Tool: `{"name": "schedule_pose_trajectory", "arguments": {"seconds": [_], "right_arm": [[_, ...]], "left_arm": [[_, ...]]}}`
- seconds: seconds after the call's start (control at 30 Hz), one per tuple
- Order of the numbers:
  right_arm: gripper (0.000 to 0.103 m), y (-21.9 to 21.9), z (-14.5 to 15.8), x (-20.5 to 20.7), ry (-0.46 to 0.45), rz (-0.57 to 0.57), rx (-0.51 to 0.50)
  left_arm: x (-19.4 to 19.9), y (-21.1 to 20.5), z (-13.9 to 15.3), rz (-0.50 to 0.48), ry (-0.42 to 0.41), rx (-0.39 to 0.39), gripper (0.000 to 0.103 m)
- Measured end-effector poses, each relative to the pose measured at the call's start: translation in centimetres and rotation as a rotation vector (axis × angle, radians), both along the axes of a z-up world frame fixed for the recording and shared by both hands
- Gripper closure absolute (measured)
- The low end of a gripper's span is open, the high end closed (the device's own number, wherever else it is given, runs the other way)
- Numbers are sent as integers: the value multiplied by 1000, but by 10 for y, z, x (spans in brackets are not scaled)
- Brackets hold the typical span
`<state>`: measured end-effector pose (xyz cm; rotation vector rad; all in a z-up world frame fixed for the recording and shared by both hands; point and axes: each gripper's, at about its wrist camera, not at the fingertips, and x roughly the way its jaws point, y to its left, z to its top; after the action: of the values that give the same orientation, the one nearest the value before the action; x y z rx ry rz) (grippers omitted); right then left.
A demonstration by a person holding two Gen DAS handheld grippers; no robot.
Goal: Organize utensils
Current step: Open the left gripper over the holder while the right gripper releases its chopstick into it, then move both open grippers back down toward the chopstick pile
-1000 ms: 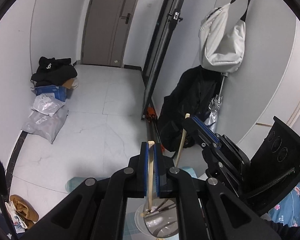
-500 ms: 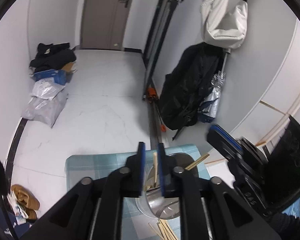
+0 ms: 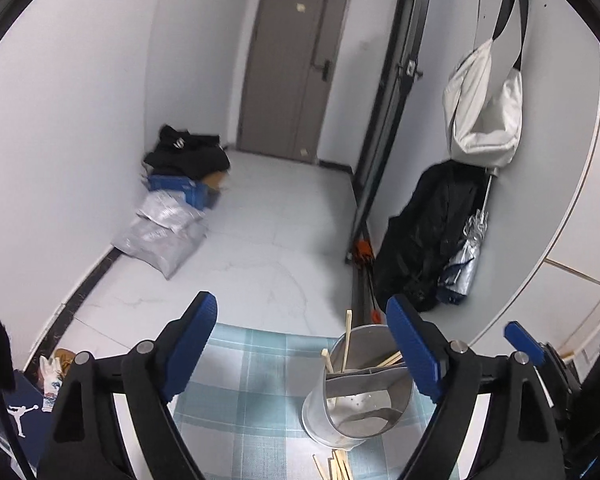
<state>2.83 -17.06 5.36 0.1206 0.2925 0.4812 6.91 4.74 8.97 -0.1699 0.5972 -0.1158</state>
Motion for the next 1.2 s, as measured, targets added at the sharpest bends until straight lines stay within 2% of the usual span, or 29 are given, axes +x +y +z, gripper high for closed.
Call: {"name": "schedule_pose_trajectory", "arguments": {"seconds": [0.1, 0.17, 0.3, 0.4, 0.73, 1.2], "right_arm": [[30, -1, 6, -12, 4, -15, 4], [25, -1, 9, -19, 7, -27, 1], [22, 2, 12, -35, -6, -32, -13], [16, 4, 12, -46, -11, -45, -20], [14, 3, -3, -65, 33, -56, -42], [14, -6, -56, -69, 174, -94, -82]], "left_arm": [[-17, -1, 0, 40, -40, 28, 9], [-28, 0, -1, 71, -67, 42, 5], [-44, 3, -6, 91, -78, 44, 4], [-53, 3, -10, 106, -82, 44, 4], [-77, -2, -28, 121, -107, 45, 2], [-75, -8, -89, 132, -13, 42, 2]]}}
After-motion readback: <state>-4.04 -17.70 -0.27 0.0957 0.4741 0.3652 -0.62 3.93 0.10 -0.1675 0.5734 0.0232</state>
